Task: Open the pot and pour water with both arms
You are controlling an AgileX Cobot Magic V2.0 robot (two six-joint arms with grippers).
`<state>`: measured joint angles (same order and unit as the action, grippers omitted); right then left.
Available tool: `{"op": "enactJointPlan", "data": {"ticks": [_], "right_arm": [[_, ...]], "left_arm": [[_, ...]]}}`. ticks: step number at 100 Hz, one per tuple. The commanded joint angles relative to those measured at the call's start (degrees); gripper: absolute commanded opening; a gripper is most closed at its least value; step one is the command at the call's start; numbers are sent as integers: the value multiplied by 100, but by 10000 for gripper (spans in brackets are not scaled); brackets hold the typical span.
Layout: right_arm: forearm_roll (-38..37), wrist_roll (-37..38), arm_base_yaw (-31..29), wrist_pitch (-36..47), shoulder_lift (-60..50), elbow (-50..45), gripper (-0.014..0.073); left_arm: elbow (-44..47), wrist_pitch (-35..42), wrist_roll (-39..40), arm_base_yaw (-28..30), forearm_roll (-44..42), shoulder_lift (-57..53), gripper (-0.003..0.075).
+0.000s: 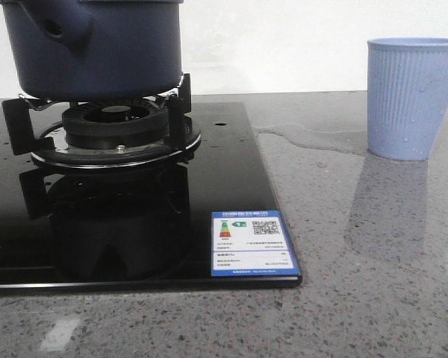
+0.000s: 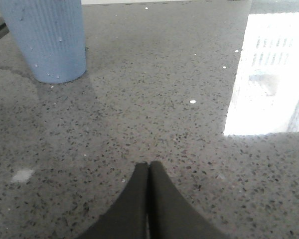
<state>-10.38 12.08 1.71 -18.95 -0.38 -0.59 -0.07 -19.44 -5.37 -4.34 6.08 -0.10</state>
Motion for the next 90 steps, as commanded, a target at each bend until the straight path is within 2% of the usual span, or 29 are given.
{"op": "enactJointPlan", "data": {"ticks": [1,69,76,90], "right_arm": [[-3,-37,-33,69,-117,-141,-75],[-3,-37,-33,80,-117,-141,-75],[-199,-37,-33,305,-117,-141,-75],[-308,-37,-33,1362,-117,-141,-75]], "left_arm": [[64,220,63,14,84,-147,-20],[64,220,63,14,84,-147,-20],[64,220,63,14,84,-147,-20],[64,282,63,14,-9,-147,-20]]}}
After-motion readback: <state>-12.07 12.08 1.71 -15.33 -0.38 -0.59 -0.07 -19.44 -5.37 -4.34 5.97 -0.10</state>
